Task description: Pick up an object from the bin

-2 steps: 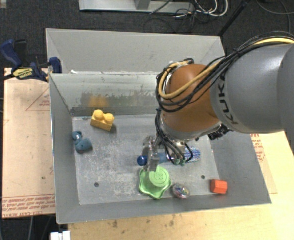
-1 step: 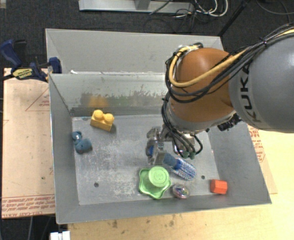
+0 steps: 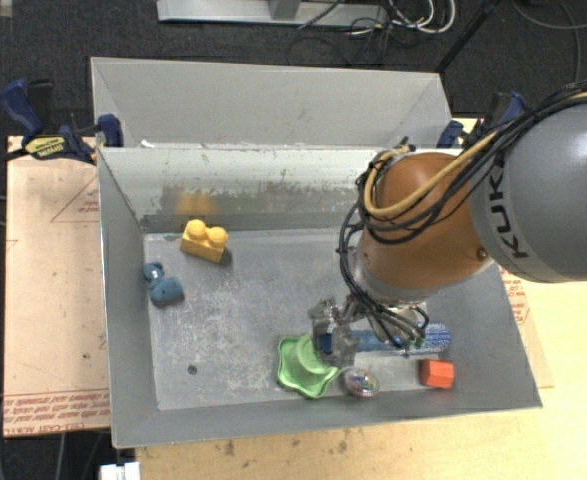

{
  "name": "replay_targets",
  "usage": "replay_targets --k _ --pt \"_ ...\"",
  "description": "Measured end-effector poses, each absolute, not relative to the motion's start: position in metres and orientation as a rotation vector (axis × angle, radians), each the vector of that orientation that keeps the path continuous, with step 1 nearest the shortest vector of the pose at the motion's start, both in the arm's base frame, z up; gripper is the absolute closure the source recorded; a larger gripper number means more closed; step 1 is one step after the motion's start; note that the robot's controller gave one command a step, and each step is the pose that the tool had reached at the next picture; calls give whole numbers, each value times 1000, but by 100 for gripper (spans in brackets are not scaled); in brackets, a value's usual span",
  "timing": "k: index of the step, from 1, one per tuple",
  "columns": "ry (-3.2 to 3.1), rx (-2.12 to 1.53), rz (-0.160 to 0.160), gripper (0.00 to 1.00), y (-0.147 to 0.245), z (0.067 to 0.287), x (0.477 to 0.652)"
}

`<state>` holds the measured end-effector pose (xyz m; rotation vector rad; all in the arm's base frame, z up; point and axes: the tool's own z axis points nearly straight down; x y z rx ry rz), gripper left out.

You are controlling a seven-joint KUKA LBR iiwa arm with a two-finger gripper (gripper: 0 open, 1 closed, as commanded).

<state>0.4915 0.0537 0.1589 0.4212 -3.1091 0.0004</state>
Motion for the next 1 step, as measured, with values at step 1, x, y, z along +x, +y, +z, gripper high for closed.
replay_targets --k 1 --pt "-3113 424 -2 0 55 160 492"
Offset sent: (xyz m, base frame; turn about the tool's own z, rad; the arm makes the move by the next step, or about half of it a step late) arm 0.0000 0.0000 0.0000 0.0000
